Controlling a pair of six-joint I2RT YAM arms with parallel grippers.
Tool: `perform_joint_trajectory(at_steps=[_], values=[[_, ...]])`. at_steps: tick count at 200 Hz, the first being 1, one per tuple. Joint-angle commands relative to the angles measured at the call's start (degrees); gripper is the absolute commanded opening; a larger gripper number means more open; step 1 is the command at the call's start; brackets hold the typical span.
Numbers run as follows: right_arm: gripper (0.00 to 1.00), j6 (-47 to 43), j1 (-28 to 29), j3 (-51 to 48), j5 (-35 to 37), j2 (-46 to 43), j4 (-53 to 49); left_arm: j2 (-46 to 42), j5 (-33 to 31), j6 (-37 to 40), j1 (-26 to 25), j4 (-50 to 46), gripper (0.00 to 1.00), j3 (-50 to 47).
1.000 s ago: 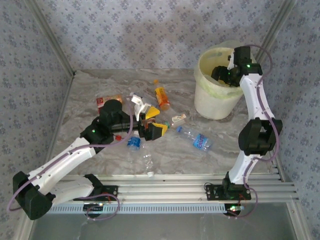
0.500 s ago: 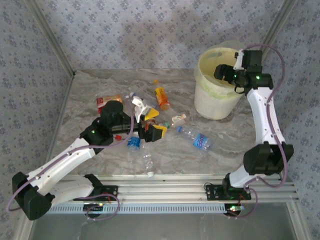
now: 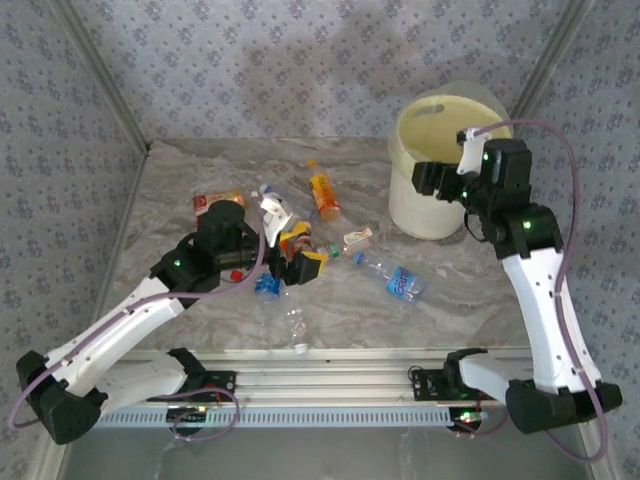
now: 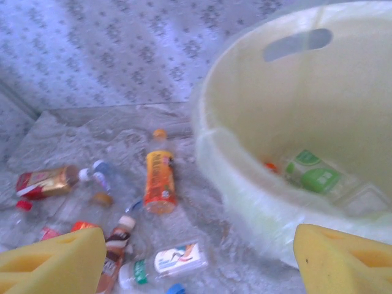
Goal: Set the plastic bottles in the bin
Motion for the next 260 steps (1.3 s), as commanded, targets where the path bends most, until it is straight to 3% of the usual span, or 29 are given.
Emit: perform_joint_trajectory(at_steps=[1, 58, 88, 148, 205, 260], values=[[0.82, 1.4, 4.5, -4.1, 2.3, -3.9, -2.1, -2.7, -3.5, 2.3, -0.4, -10.4, 1.00, 3.4], [0.79, 11.5, 19.5, -15.0, 7.2, -10.5, -2.0, -8.5, -4.9, 0.8, -0.4, -25.7, 1.00, 2.4], [0.79, 16.6, 29.4, -20.7, 12.9, -10.7, 0.8, -14.0, -1.1, 1.0, -0.4, -24.4, 1.00, -2.6], [0.83, 24.3, 46.2, -28.3, 20.7, -3.9, 11.2, -21.0, -2.6, 1.7, -0.4, -24.8, 1.00, -7.0], [0.93, 29.6, 53.5, -28.4, 20.0, 8.9, 18.3, -24.7, -2.1, 0.9, -0.4, -25.7, 0.99, -9.5], [0.92, 32.8, 56.2, -27.9, 16.1, 20.8, 25.8, -25.9, -1.9, 0.8, -0.4, -25.1, 1.00, -9.9]])
